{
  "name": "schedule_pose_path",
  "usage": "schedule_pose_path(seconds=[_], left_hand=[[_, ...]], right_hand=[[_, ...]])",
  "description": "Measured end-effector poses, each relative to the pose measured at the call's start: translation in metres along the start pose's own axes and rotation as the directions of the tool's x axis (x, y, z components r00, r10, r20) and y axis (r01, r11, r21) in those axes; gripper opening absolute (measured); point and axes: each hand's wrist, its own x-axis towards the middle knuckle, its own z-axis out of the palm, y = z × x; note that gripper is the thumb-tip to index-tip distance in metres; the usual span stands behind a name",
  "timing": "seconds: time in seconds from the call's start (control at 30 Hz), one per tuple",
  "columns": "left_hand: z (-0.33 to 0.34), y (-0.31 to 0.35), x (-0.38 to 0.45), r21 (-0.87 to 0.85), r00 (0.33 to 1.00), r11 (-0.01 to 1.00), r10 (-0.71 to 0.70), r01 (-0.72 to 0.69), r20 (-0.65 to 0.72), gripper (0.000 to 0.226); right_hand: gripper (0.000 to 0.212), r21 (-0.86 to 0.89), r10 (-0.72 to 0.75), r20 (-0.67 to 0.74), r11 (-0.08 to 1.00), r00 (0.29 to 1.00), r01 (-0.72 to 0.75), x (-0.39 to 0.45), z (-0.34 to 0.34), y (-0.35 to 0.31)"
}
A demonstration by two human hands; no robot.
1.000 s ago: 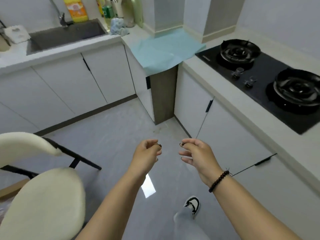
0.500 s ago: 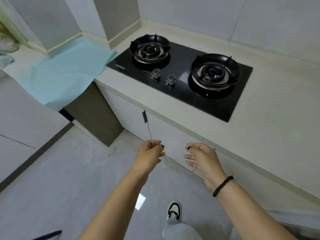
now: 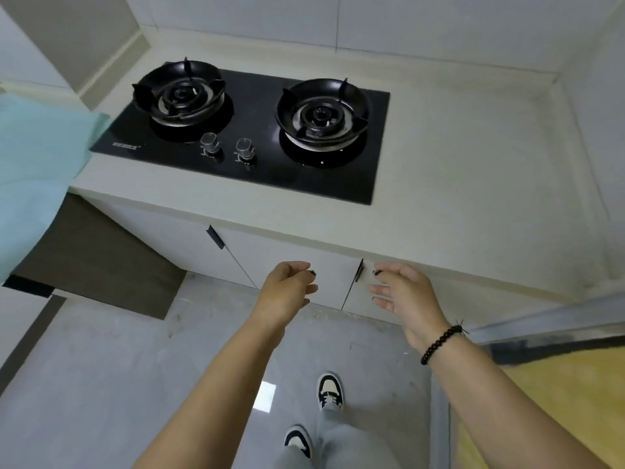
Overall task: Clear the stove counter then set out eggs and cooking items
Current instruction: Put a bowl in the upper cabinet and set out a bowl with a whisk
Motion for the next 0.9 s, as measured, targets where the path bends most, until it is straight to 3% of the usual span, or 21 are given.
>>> schedule_pose_path(seconds=[0.53, 0.77, 0.9], left_hand=[[-0.011, 0.028, -0.062, 0.155, 0.956, 0.96, 0.198, -0.234, 0.218, 0.021], [-0.003, 0.098, -0.097, 0.242, 0.844, 0.816, 0.462, -0.525, 0.274, 0.025], [0.005, 0.153, -0.113, 0.223, 0.757, 0.727, 0.591, -0.65, 0.28, 0.024]], right_hand=[[0.014, 0.121, -0.19, -0.125, 0.971, 0.974, 0.205, -0.085, -0.018, -0.015], [0.016, 0.058, -0.42, -0.117, 0.902, 0.9, 0.429, -0.114, -0.021, -0.086], [0.017, -0.018, -0.584, -0.127, 0.81, 0.802, 0.587, -0.122, -0.031, -0.145]])
